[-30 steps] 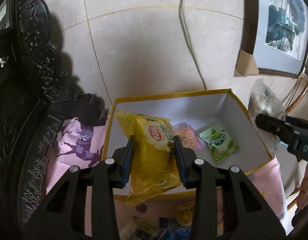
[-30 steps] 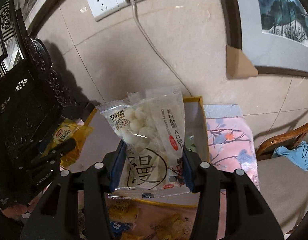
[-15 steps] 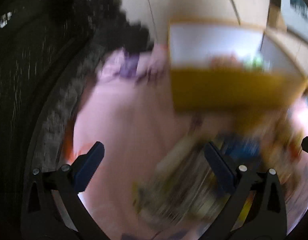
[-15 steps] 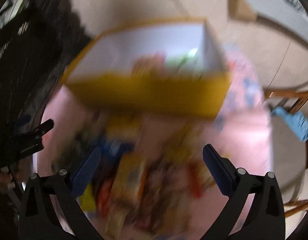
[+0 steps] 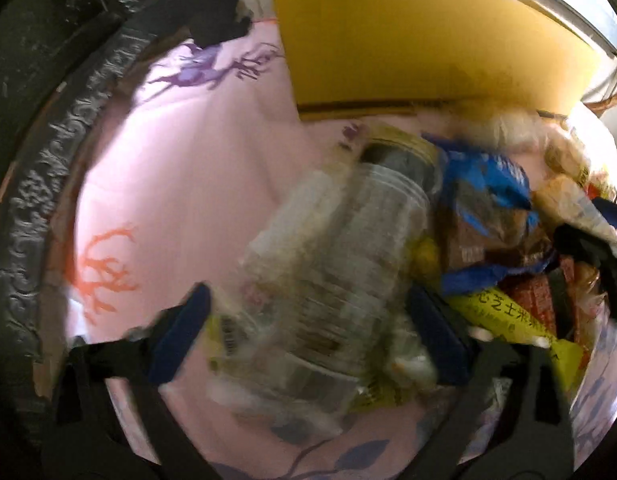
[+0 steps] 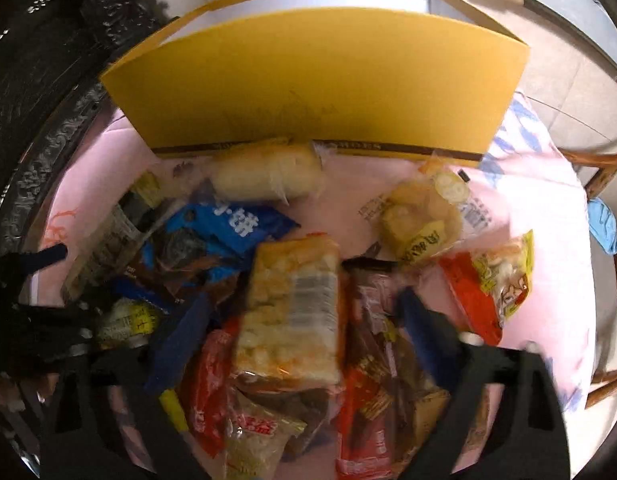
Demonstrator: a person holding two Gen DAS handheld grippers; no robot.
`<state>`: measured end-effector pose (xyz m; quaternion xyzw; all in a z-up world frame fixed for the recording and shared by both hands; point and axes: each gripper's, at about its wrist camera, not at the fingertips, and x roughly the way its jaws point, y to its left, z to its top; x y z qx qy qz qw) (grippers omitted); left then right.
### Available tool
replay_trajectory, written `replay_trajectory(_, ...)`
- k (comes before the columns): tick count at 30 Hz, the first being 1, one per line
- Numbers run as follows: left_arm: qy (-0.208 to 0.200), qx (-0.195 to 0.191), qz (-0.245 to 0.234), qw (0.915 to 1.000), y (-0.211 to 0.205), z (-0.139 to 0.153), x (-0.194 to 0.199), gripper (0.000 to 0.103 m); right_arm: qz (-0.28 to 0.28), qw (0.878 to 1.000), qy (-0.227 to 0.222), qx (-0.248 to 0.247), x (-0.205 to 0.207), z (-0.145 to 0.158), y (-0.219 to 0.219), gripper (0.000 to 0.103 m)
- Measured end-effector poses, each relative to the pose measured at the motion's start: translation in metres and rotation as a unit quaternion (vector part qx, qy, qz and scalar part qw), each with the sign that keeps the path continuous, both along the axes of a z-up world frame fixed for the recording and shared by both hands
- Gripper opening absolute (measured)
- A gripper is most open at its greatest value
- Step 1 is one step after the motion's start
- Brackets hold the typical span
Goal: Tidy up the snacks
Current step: 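Grasp the clear tube snack with left tool while right tool grasps puffed-snack pack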
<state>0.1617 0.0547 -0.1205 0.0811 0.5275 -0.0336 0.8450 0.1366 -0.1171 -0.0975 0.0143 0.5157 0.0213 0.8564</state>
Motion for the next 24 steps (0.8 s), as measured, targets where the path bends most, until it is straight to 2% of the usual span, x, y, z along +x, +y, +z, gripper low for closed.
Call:
replay_trajectory(1, -0.004, 0.008, -0.005, 0.9999, -0.002, -0.001, -0.001, 0.068, -0.001, 1.0, 0.009, 0.006, 0.0, 0.001, -0.002, 0.074)
replay_trajectory(2, 0.0, 0.026, -0.016, 0.9995, -0.006, -0.001, -0.001, 0.055, -0.001, 1.0, 0.017, 0.006, -0.001, 0.002, -0.003, 0.073)
replay_trajectory(3, 0.005, 0.036, -0.029, 0.9989, -0.009, -0.002, -0.001, 0.053, 0.0, 1.0, 0.022, 0.008, -0.001, 0.002, -0.003, 0.063)
replay_trajectory(6, 0.005, 0.033, -0.037, 0.9987, -0.007, 0.0, -0.006, 0.047, -0.021, 0.998, 0.04, 0.04, -0.008, 0.003, -0.013, 0.063)
replay_trajectory(8, 0.002, 0.016, -0.046, 0.9988, -0.005, 0.006, -0.014, 0.039, -0.026, 0.998, 0.036, 0.038, -0.015, 0.008, -0.014, 0.062)
replay_trajectory(10, 0.006, -0.009, -0.037, 0.9993, 0.005, 0.012, -0.02, 0.034, -0.026, 0.998, 0.035, 0.048, -0.02, 0.014, -0.015, 0.059)
replay_trajectory(12, 0.007, -0.041, -0.025, 0.9988, 0.017, 0.019, -0.028, 0.033, -0.029, 0.997, 0.029, 0.063, -0.03, 0.025, -0.019, 0.059)
replay_trajectory(16, -0.014, -0.032, -0.02, 0.9992, 0.026, 0.035, -0.037, 0.031, -0.028, 0.998, 0.003, 0.057, -0.046, 0.047, -0.019, 0.058)
replay_trajectory(17, -0.019, -0.039, -0.019, 0.9989, 0.028, 0.042, -0.041, 0.031, -0.037, 0.997, 0.002, 0.073, -0.049, 0.051, -0.024, 0.053)
replay_trajectory(18, -0.026, -0.045, -0.018, 0.9985, 0.031, 0.05, -0.043, 0.031, -0.041, 0.995, -0.001, 0.086, -0.051, 0.055, -0.028, 0.028)
replay_trajectory(20, -0.046, -0.04, -0.016, 0.998, 0.032, 0.067, -0.05, 0.031, -0.044, 0.994, -0.016, 0.098, -0.054, 0.067, -0.035, 0.026)
replay_trajectory(23, -0.063, -0.04, -0.017, 0.9971, 0.035, 0.084, -0.054, 0.031, -0.046, 0.995, -0.039, 0.074, -0.056, 0.082, -0.042, 0.026)
replay_trajectory(24, -0.065, -0.041, -0.017, 0.9969, 0.036, 0.088, -0.056, 0.031, -0.049, 0.994, -0.041, 0.083, -0.059, 0.084, -0.045, 0.03)
